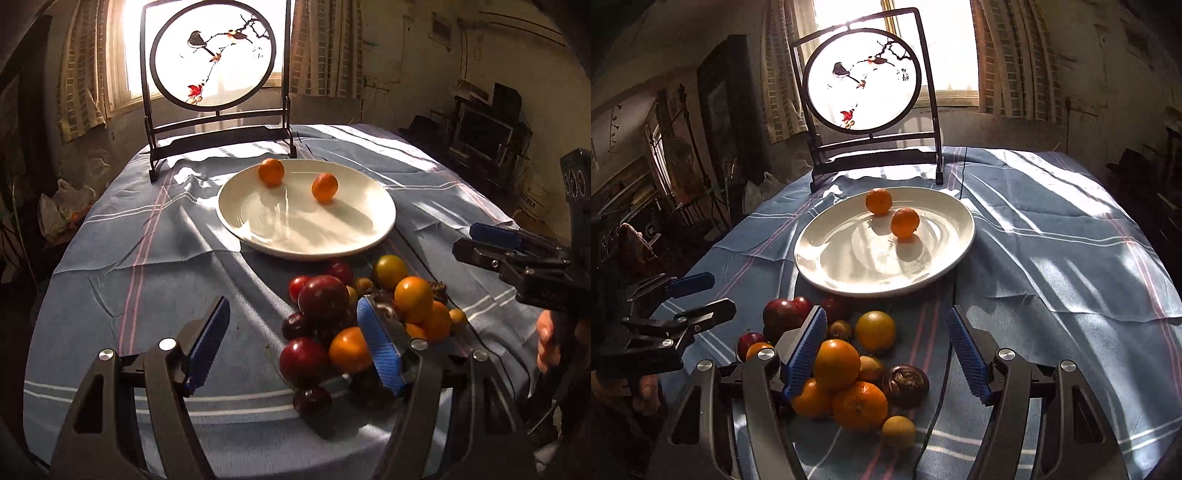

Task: Organize fruits
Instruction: 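Grasp a dark cherry with the left tool while the right tool grasps a small yellow fruit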

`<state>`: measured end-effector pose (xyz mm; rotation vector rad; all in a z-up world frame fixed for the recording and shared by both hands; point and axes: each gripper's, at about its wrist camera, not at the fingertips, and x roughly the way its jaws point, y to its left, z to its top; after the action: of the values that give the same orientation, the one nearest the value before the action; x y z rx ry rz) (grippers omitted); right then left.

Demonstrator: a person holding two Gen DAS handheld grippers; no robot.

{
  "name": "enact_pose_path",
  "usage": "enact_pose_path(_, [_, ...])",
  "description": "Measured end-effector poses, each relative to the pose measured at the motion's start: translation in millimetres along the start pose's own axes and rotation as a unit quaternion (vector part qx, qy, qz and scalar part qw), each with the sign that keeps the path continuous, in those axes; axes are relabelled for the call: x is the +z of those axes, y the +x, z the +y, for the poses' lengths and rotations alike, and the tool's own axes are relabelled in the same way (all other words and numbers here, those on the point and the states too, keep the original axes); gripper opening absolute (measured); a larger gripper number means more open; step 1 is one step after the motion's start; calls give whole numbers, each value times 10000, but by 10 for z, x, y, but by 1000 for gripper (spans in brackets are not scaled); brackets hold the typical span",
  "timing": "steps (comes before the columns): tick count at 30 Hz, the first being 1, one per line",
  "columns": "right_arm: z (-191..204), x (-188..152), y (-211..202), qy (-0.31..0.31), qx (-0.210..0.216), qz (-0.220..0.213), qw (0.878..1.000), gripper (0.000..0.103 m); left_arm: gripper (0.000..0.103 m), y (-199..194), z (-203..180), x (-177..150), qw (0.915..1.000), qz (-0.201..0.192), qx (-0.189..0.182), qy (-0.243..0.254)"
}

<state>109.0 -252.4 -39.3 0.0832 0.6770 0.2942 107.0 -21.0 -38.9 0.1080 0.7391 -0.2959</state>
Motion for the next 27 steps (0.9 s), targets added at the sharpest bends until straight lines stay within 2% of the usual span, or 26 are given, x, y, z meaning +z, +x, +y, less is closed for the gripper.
enact_pose_path(3, [-31,-244,-200,75,-91,-87,9999,68,67,-36,-90,-365,9994,260,35,239])
enact_pose_path(4, [-35,-298,-243,83,-127,-101,9998,68,63,-32,-106,-457,9991,330,48,267])
enact_pose_path(5, [-34,-351,-280,81,-145,-111,9998,68,55,-15,-111,-526,9988,401,72,275])
enact_pose_path(8, [-10,-461,-347,63,-149,-105,9998,68,44,62,-92,-616,9985,510,97,180])
enact_pose_path(11, [17,-546,-357,24,-151,-16,9999,68,39,138,-88,-595,9988,453,131,124])
enact_pose_path(12, [26,-586,-351,-13,-179,26,9998,68,31,173,-101,-580,9989,453,86,109])
enact_pose_path(19, [5,-708,-189,-153,-119,414,9990,66,28,132,-199,-591,9996,219,132,146])
enact_pose_path(23, [69,-667,-40,-354,-168,458,9982,57,28,-38,-164,-607,9999,75,95,61])
enact_pose_path(27, [91,-629,160,-467,-258,677,9963,34,28,-149,-121,-632,9999,20,101,-3])
